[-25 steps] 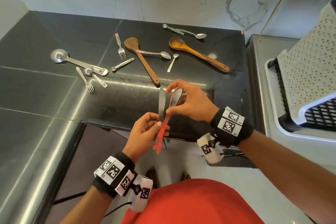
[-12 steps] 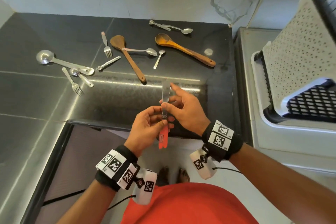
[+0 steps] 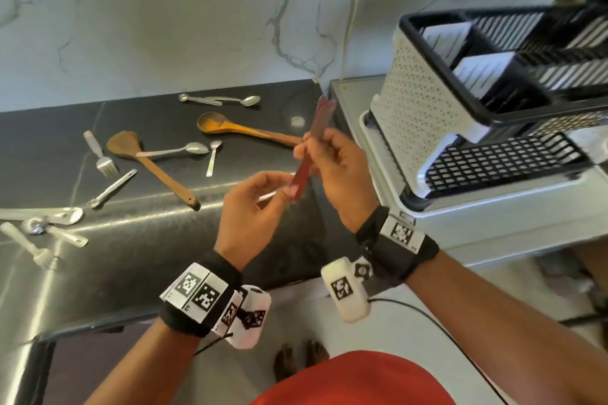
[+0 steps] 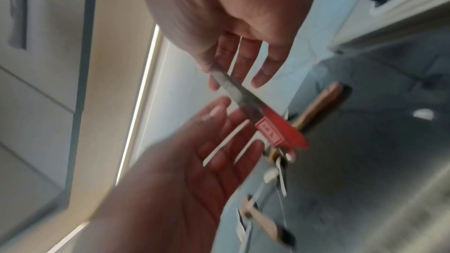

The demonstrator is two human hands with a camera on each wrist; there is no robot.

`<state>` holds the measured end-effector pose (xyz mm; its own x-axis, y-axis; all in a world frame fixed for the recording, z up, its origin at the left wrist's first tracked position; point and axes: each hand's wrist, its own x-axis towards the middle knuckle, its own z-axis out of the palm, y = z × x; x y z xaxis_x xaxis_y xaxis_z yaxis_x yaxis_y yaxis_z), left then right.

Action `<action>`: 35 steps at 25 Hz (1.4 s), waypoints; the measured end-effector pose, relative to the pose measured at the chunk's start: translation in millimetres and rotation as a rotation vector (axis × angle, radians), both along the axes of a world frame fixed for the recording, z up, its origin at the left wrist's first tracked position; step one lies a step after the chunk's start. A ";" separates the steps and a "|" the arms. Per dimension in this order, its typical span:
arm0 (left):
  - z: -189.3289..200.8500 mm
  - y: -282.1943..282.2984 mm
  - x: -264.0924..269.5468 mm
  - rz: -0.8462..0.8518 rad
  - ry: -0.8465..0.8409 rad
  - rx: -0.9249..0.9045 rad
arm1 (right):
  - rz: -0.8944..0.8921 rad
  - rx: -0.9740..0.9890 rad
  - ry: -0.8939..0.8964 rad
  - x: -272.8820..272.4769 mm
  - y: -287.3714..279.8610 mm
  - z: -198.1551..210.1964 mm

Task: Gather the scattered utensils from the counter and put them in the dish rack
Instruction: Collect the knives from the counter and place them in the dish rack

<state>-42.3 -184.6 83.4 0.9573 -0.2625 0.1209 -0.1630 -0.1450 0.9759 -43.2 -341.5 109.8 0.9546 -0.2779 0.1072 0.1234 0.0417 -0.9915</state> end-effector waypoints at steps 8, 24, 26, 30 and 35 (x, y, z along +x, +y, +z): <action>34.7 -84.1 44.3 -0.178 -0.205 0.075 | -0.070 -0.813 -0.066 -18.7 -146.2 120.1; 67.6 -248.2 34.1 -0.203 -0.378 0.226 | 0.789 -2.019 0.051 32.4 -317.9 156.8; 64.9 -251.5 30.8 -0.203 -0.372 0.275 | 0.877 -2.029 0.024 36.7 -313.1 149.4; 63.4 -254.9 30.5 -0.184 -0.358 0.280 | 0.938 -1.965 0.077 36.6 -314.4 150.7; 64.9 -259.8 29.9 -0.180 -0.331 0.253 | 0.961 -1.825 0.138 39.6 -325.5 149.5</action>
<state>-12.4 -444.4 148.3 0.8140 -0.4823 0.3238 -0.5053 -0.3127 0.8043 -3.7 -667.0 259.4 0.7228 0.5259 -0.4483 0.6052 -0.7949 0.0433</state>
